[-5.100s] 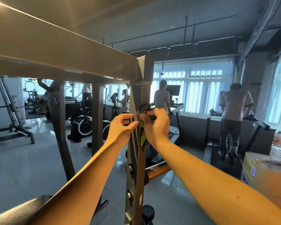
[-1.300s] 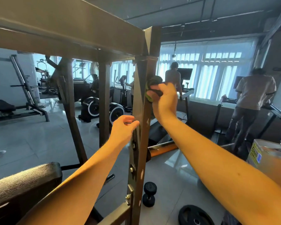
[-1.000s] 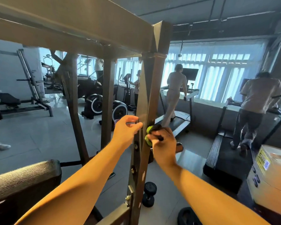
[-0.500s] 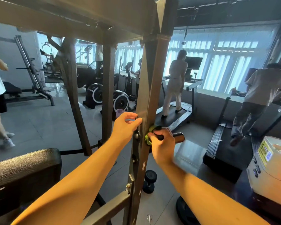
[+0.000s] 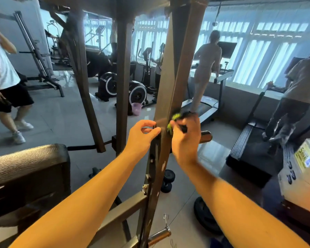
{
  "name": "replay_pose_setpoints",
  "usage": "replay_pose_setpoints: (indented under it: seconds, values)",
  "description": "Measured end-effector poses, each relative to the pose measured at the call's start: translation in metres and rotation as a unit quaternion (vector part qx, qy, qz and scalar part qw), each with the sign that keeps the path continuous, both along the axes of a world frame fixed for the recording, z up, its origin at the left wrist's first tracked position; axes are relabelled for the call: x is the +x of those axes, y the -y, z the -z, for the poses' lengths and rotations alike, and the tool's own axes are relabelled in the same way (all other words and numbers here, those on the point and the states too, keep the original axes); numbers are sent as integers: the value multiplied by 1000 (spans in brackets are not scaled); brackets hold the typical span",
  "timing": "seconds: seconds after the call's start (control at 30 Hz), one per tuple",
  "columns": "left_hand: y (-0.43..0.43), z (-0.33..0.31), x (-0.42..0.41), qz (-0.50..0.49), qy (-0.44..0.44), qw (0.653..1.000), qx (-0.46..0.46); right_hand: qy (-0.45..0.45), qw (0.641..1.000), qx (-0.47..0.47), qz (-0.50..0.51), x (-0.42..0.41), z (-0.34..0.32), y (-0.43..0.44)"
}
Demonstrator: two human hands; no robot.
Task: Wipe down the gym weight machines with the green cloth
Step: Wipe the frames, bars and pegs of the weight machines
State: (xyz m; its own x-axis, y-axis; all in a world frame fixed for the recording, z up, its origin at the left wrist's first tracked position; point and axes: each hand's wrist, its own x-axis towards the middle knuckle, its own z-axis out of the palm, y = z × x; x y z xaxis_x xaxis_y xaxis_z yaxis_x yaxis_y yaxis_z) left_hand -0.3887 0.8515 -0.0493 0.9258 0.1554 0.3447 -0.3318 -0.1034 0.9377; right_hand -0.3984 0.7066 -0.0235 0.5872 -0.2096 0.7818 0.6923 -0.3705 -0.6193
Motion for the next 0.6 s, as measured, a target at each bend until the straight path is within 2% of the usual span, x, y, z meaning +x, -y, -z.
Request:
replay_pose_setpoints:
  seconds: [0.07, 0.17, 0.23, 0.37, 0.43, 0.53, 0.6]
  values:
    - [1, 6, -1, -2, -3, 1000, -16, -101, 995, -4, 7, -15, 44, -1]
    - [3, 16, -9, -2, -11, 1000, -22, -143, 990, -14, 5, -19, 72, 2]
    - [3, 25, -13, 0, -24, 1000, -8, -132, 991, -24, -1, -16, 53, 4]
    - [4, 37, -17, 1, -53, 999, 6, 8, 1000, 16, -4, -5, -17, 4]
    - [3, 42, -16, 1, -54, 998, 18, 31, 999, 30, 5, -1, -24, 2]
    - [2, 54, -14, 3, -63, 998, 30, -4, 999, 48, 14, -3, 12, -4]
    - [2, 63, -13, 5, -66, 997, 28, -83, 994, 40, 61, -13, 52, -9]
